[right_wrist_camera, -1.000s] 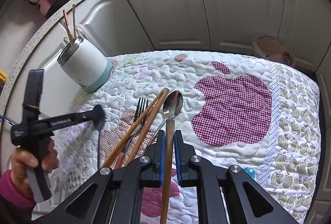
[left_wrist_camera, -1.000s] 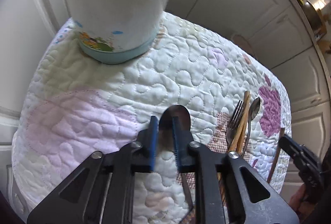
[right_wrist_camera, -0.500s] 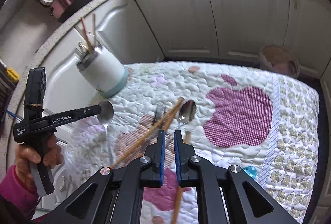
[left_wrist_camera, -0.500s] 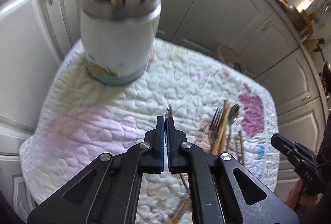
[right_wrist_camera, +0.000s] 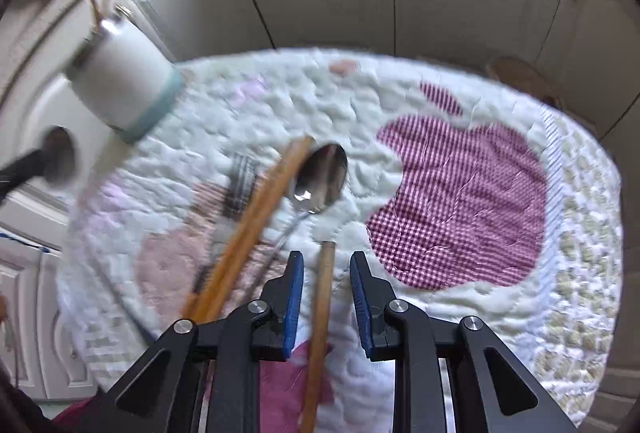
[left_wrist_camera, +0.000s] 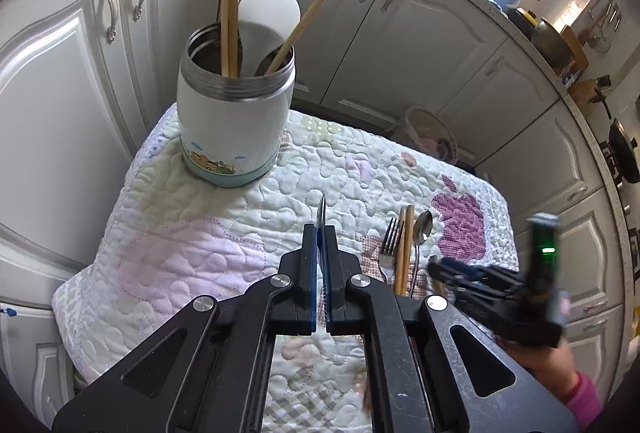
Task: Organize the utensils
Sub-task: 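Lift the spoon with left tool while right tool lifts the chopstick, then carry the spoon and chopstick over the white jar with both tools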
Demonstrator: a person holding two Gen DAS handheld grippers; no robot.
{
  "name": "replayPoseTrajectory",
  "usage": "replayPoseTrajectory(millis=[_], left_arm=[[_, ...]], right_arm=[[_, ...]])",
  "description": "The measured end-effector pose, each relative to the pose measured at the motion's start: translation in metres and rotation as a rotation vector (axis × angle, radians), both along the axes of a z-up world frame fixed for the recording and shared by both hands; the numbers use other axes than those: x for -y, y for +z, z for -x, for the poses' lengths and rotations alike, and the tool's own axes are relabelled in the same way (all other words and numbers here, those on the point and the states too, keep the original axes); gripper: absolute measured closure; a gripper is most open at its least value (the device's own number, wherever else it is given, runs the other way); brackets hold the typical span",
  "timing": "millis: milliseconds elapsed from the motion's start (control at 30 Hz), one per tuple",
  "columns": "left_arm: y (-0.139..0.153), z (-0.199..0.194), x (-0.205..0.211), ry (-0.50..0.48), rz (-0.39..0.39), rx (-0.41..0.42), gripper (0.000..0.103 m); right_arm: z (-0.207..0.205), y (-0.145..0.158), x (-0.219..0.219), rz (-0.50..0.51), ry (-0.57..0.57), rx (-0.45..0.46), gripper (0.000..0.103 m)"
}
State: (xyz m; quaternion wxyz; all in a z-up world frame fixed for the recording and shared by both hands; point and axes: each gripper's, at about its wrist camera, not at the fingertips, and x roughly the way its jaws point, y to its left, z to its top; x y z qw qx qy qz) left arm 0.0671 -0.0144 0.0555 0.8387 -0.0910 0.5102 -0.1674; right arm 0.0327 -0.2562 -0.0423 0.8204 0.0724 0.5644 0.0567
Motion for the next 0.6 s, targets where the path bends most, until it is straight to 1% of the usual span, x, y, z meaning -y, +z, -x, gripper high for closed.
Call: replayPoseTrajectory(millis=[33, 100, 333, 467, 600], left_arm=[[0.004, 0.001, -0.002, 0.000, 0.002, 0.008, 0.102], [0.015, 0.004, -0.006, 0.000, 0.005, 0.032, 0.102], [0.048, 0.009, -0.017, 0.000, 0.030, 0.099, 0.102], [0.064, 0.010, -0.022, 0.011, 0.030, 0.127, 0.102], [0.080, 0.006, -0.033, 0.044, 0.020, 0.158, 0.102]], right_arm=[[0.000, 0.001, 0.000, 0.001, 0.009, -0.012, 0.096], [0.004, 0.015, 0.005, -0.034, 0.011, 0.020, 0.096], [0.034, 0.096, 0.018, -0.106, 0.028, 0.184, 0.096], [0.041, 0.141, 0.011, -0.133, 0.053, 0.267, 0.096], [0.036, 0.177, 0.000, -0.160, 0.076, 0.343, 0.096]])
